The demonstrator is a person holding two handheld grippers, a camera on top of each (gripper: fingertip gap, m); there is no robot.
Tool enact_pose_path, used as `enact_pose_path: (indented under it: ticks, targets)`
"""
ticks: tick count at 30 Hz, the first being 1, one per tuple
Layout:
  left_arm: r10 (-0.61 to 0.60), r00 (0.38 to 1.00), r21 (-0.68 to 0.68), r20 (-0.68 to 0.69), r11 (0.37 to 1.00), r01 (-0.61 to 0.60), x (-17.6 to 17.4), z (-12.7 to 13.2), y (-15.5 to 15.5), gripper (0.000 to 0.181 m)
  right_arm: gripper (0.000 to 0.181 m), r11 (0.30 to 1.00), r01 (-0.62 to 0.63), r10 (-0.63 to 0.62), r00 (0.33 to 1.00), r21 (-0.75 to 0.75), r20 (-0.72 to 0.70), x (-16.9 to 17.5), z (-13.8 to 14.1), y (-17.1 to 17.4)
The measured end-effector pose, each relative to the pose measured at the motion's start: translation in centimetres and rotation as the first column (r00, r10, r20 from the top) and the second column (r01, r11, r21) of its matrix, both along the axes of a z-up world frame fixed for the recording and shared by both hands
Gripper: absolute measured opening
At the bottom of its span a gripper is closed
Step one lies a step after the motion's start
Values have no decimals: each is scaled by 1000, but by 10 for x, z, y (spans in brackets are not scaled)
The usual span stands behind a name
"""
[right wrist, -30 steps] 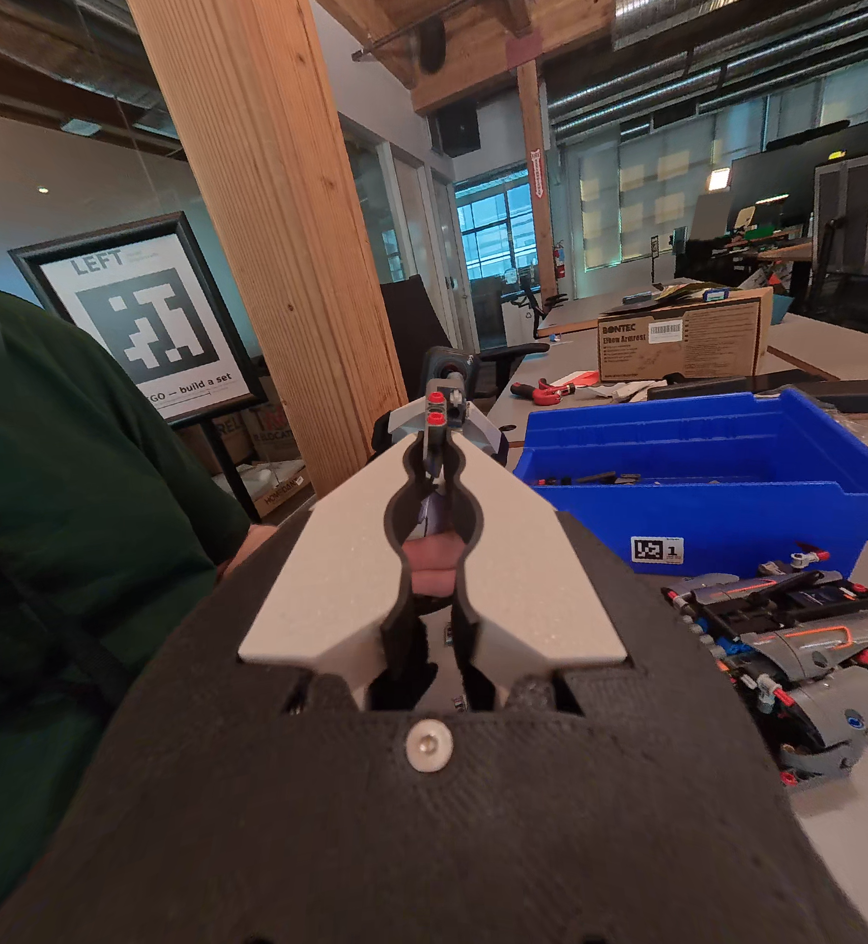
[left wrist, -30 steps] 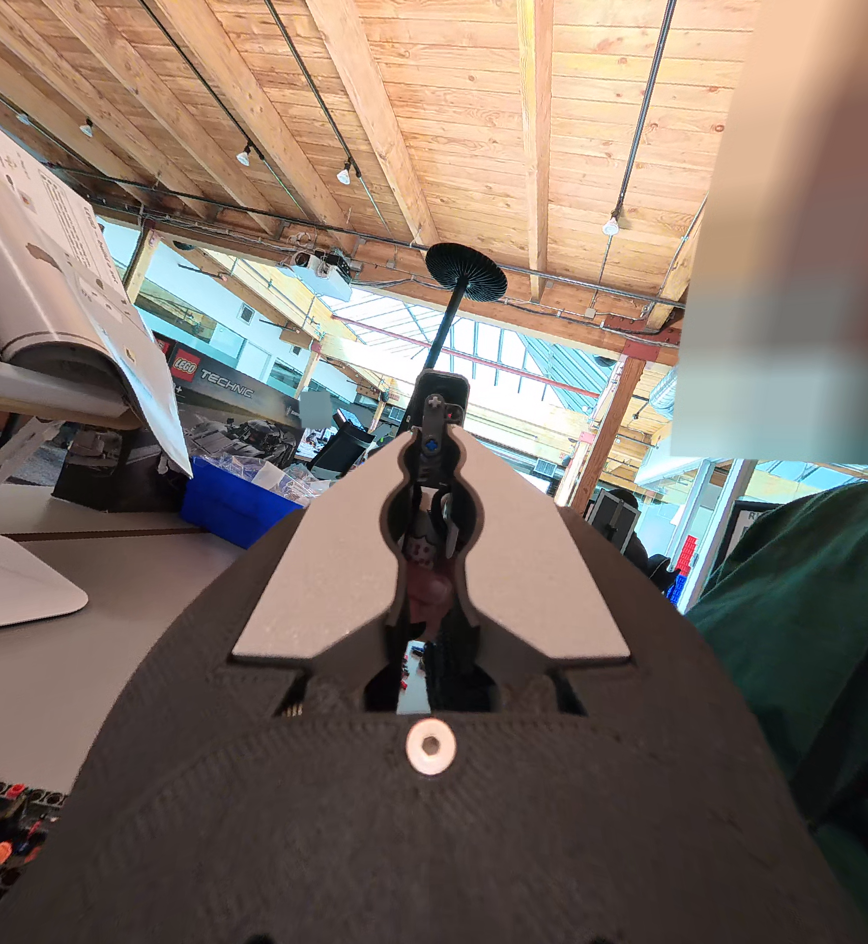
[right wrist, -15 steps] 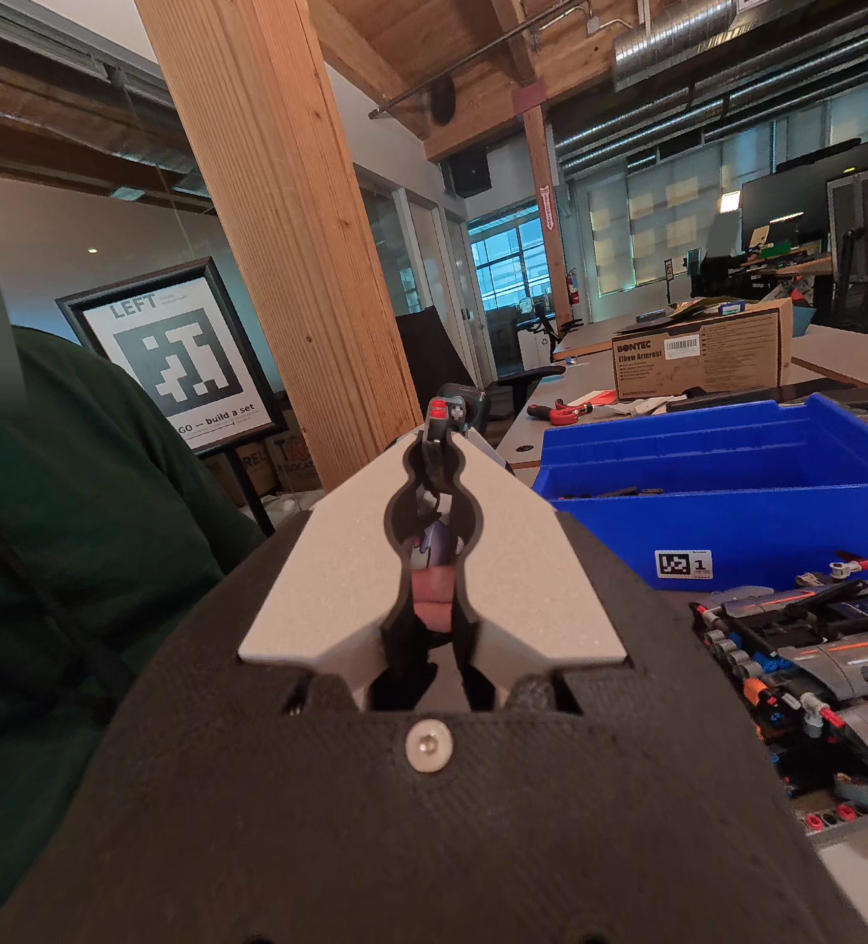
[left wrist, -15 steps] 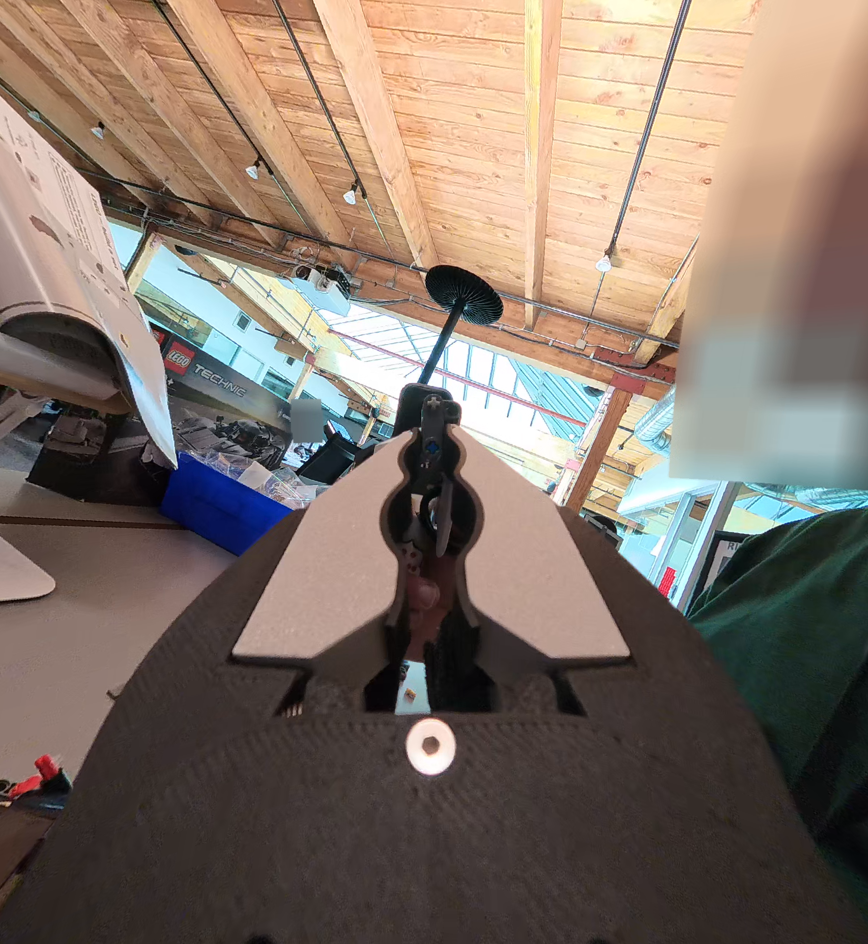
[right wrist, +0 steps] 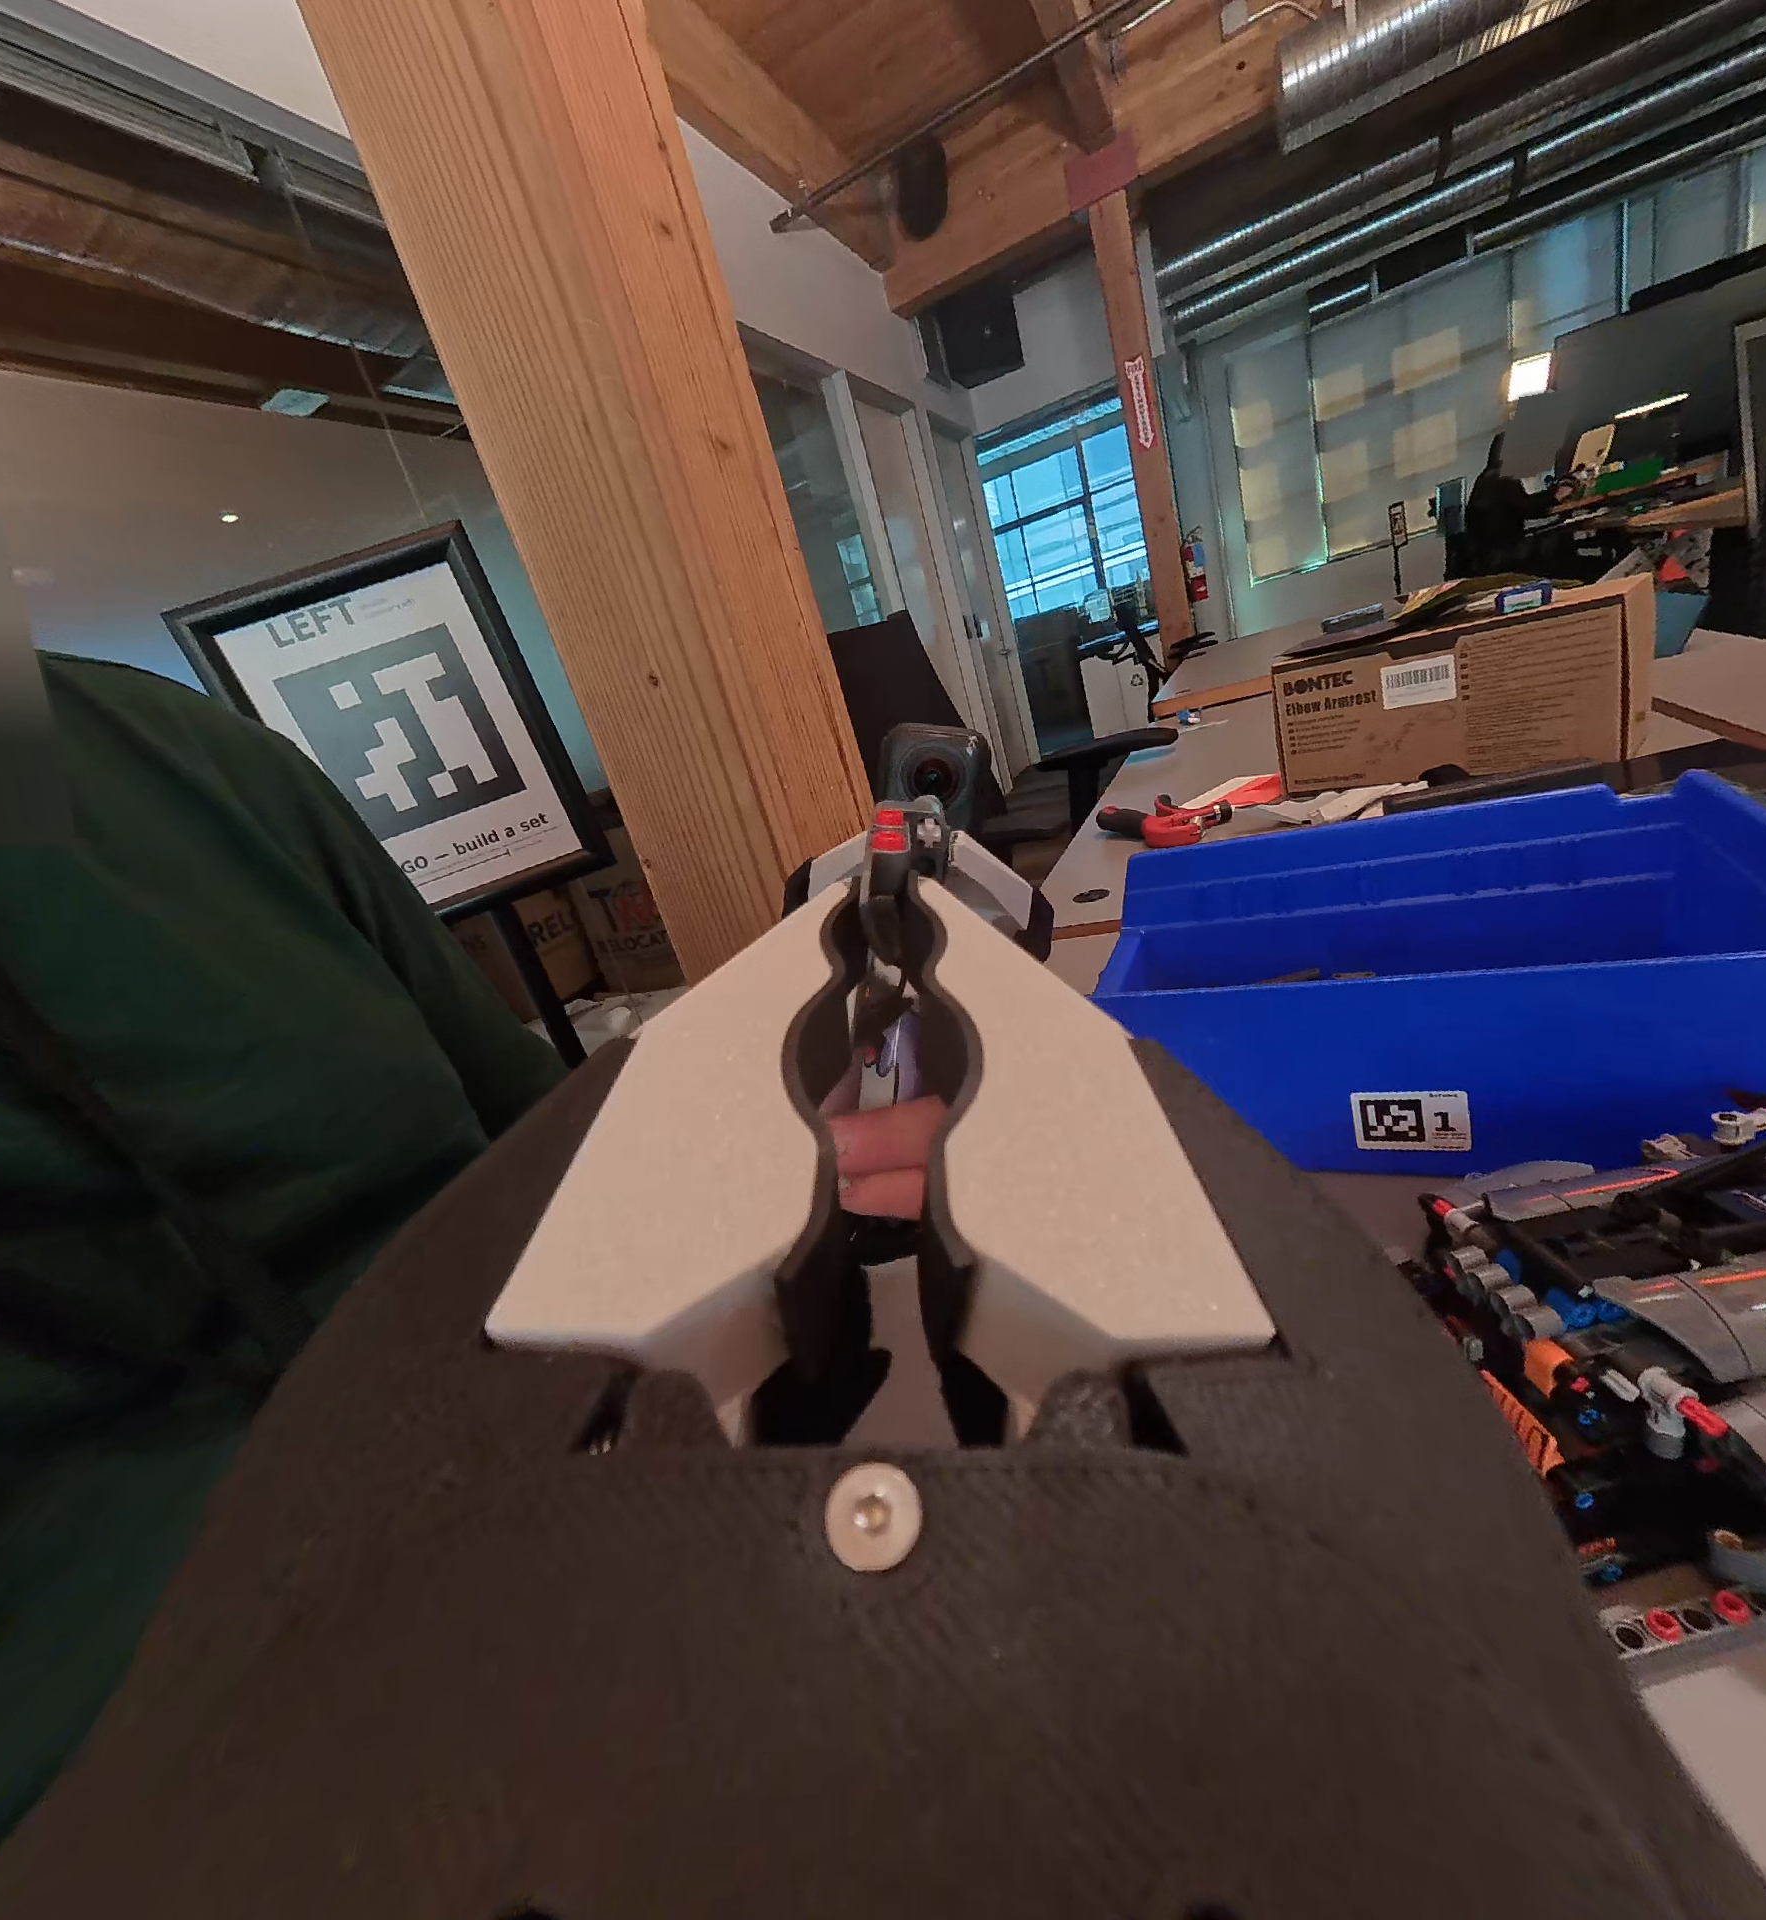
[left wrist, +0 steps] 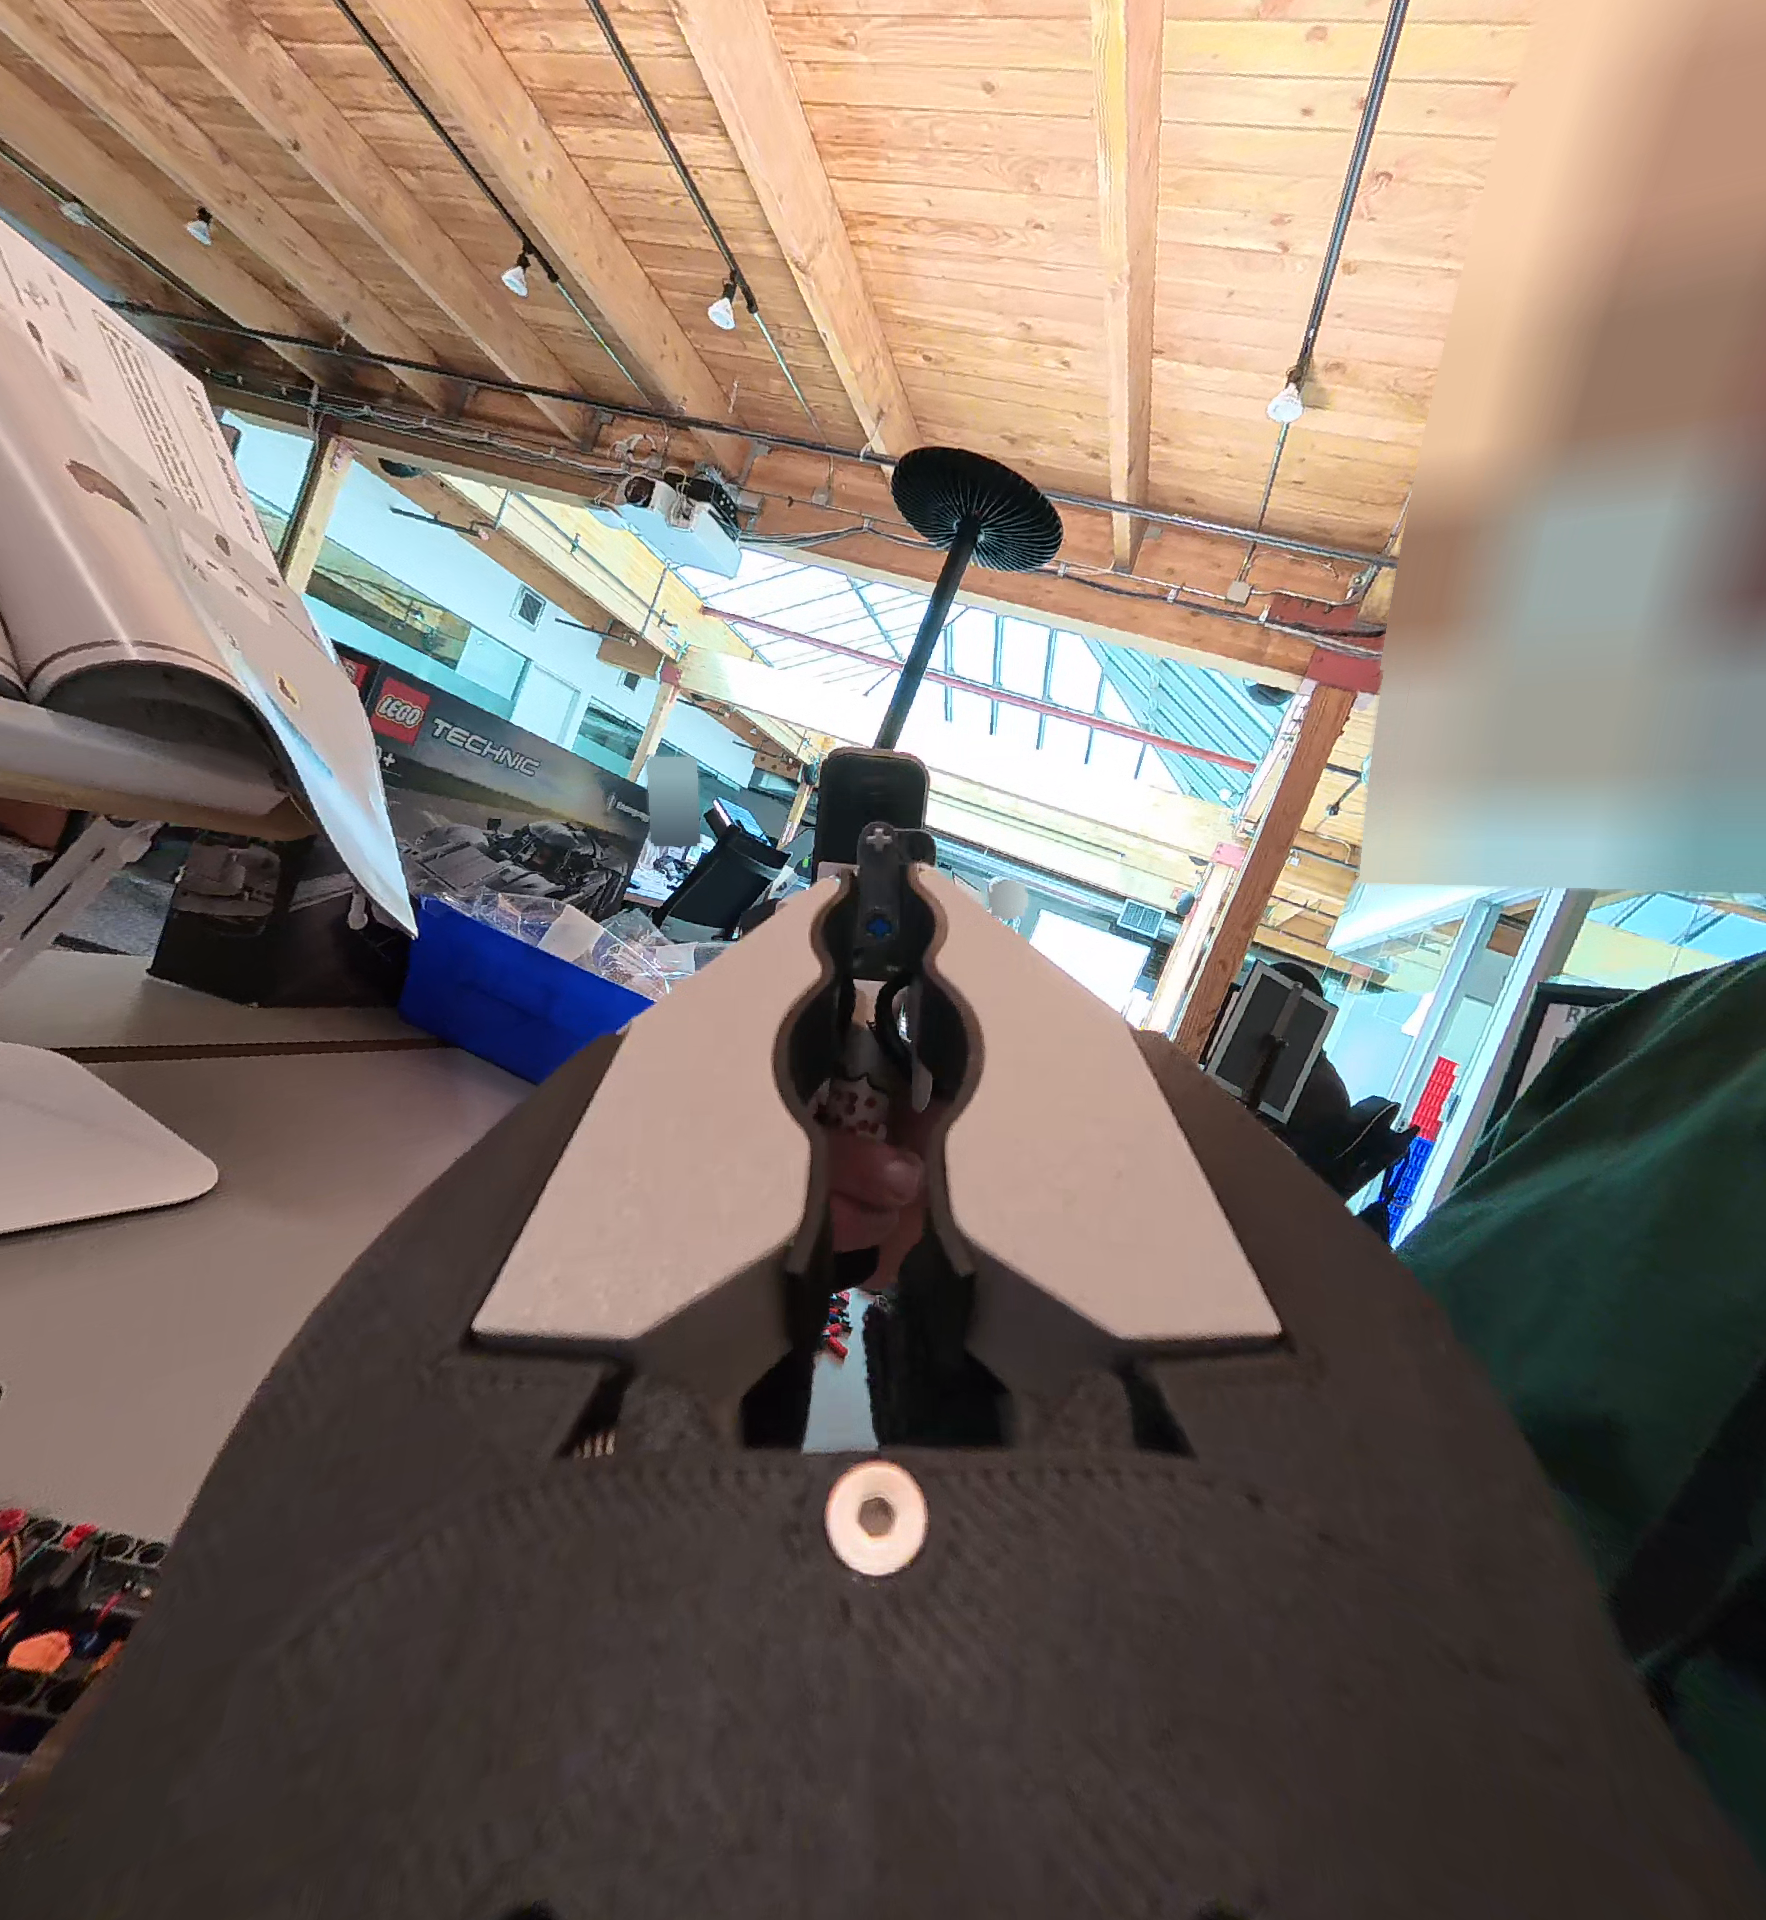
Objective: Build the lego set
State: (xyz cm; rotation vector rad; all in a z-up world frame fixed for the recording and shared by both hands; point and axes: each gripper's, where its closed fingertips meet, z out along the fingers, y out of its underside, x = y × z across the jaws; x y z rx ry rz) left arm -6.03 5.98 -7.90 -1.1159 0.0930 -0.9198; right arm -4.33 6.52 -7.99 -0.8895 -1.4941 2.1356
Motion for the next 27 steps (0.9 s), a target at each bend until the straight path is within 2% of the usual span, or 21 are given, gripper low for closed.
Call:
enact_pose_path:
  ticks: [7, 11, 13, 18, 25, 27]
  targets:
    - [-21, 1000, -20, -17, 1000, 21, 4, -3, 0, 5, 4, 1000, -3, 2, 1000, 15, 14, 3, -2, 0]
    - [-8, 992, -58, -123, 998, 1, 8, -9, -6, 13, 4, 997, 22, -25, 999, 70, 47, 12, -8, -2]
    - [35, 981, -84, -188, 995, -52, 2, -16, -9, 17, 4, 995, 41, -49, 995, 90, 91, 20, -17, -2]
    - [69, 940, -157, -334, 979, -128, -10, -36, -21, 14, 4, 984, 58, -113, 934, 171, 338, 42, -76, -8]
    - [18, 906, -248, -422, 959, -135, 1, -65, -32, 11, 4, 993, -29, -48, 771, 110, 635, 77, -156, -39]
    - [2, 899, -265, -437, 955, -131, 8, -72, -34, 11, 4, 988, -1, -109, 716, 157, 690, 79, -177, -35]
